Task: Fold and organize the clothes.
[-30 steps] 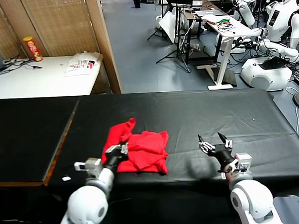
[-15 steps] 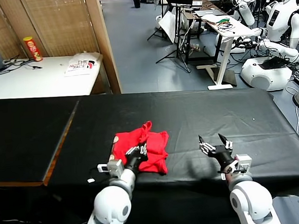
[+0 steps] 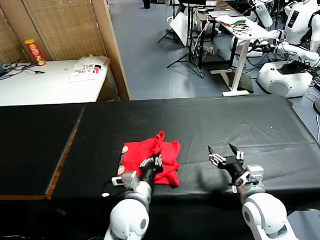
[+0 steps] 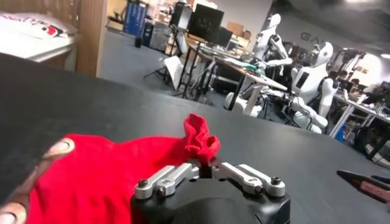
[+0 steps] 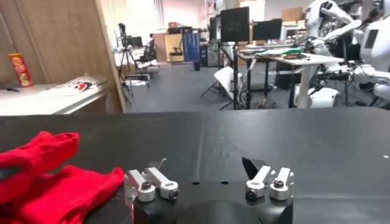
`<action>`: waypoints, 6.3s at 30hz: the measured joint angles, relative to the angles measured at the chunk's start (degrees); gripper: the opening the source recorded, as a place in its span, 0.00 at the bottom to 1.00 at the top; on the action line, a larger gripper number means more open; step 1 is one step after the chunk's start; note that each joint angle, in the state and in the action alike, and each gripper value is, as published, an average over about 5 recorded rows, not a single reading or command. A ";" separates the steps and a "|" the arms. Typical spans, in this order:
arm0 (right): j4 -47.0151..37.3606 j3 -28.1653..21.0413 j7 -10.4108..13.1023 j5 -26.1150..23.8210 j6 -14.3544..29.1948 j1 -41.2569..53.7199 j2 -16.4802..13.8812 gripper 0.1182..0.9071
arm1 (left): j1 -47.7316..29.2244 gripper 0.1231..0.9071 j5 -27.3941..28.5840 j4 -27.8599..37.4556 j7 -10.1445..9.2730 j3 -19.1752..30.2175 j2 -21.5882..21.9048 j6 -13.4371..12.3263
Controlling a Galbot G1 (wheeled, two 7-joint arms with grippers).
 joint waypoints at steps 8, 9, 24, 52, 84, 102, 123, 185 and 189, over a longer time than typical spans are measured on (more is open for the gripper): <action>-2.72 -6.46 -2.27 0.27 0.11 3.60 -1.21 0.86 | -0.58 0.79 -7.38 -3.46 -2.94 -1.38 -2.84 0.27; -3.10 -7.59 -2.56 0.32 0.09 4.21 -1.29 0.86 | -0.47 0.83 -7.01 -3.97 -2.54 -1.82 -2.67 -0.19; -11.43 -21.29 0.71 -12.80 -2.25 12.24 1.42 0.86 | 5.83 0.86 4.09 -2.46 4.00 -13.28 6.49 -6.68; -0.77 -12.61 2.50 -2.51 3.96 5.55 1.26 0.86 | 5.86 0.86 -28.24 4.40 4.91 -19.10 4.29 -7.44; 1.76 -9.30 2.32 -4.13 3.60 2.61 2.39 0.86 | 3.46 0.05 -5.31 4.17 8.26 -22.82 13.09 -7.48; 1.90 -9.21 2.23 -4.76 3.58 1.22 3.42 0.86 | 7.86 0.05 16.00 -2.93 6.66 -28.89 33.16 -7.80; 1.91 -7.99 0.44 -3.40 1.70 -0.71 2.78 0.86 | 5.48 0.14 8.64 -5.73 5.25 -5.91 14.54 -6.81; -2.87 -11.46 0.40 -11.95 17.89 -1.45 -8.96 0.86 | 23.12 0.86 8.93 -11.09 9.24 -15.38 16.57 -26.71; 2.21 -8.40 3.17 -10.80 20.20 -10.41 -8.21 0.86 | 26.07 0.86 7.66 -12.56 7.96 -16.07 17.50 -24.94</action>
